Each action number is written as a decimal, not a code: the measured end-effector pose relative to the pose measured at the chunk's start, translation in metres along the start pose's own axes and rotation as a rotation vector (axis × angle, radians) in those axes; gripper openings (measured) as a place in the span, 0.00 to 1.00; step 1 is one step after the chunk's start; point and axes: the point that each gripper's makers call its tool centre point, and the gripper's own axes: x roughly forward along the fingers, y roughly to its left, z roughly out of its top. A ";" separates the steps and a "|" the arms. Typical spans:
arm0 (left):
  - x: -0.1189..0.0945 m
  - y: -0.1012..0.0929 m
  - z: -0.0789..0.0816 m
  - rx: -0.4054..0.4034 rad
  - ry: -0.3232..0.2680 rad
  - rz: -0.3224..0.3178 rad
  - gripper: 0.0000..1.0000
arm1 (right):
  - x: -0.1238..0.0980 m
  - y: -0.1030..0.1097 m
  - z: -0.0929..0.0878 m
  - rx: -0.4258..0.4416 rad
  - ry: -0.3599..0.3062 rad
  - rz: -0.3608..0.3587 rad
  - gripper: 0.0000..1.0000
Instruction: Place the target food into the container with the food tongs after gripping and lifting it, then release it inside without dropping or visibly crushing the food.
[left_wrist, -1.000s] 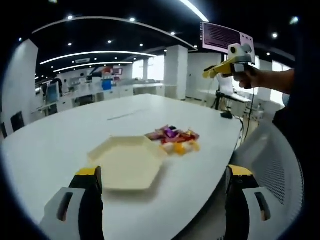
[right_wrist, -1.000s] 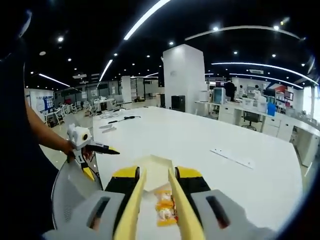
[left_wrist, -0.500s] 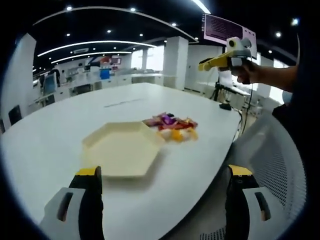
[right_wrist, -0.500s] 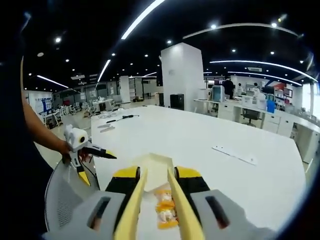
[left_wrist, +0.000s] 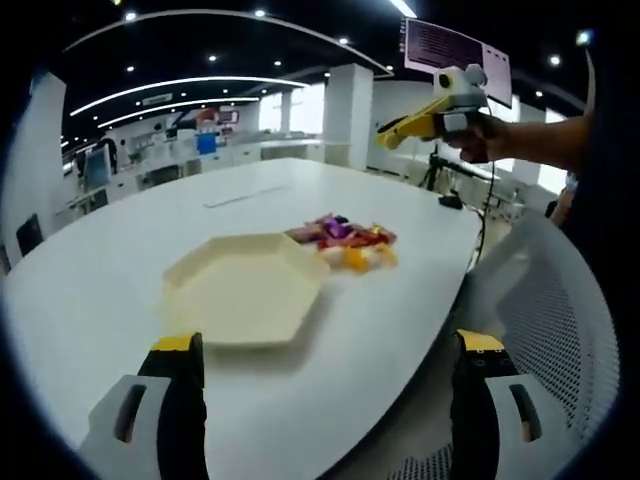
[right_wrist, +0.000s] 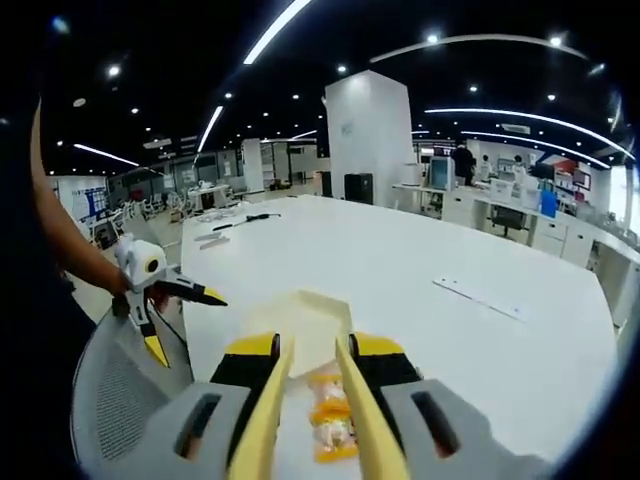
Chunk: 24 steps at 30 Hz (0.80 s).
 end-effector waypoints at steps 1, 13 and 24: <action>0.000 0.000 -0.001 -0.001 0.004 -0.001 1.00 | 0.004 0.001 -0.003 -0.003 0.008 0.002 0.26; 0.001 0.001 -0.005 0.000 0.019 -0.001 1.00 | 0.040 -0.006 -0.040 -0.010 0.075 -0.005 0.26; 0.002 0.002 -0.007 -0.009 0.029 0.004 1.00 | 0.064 -0.011 -0.073 -0.001 0.133 -0.010 0.27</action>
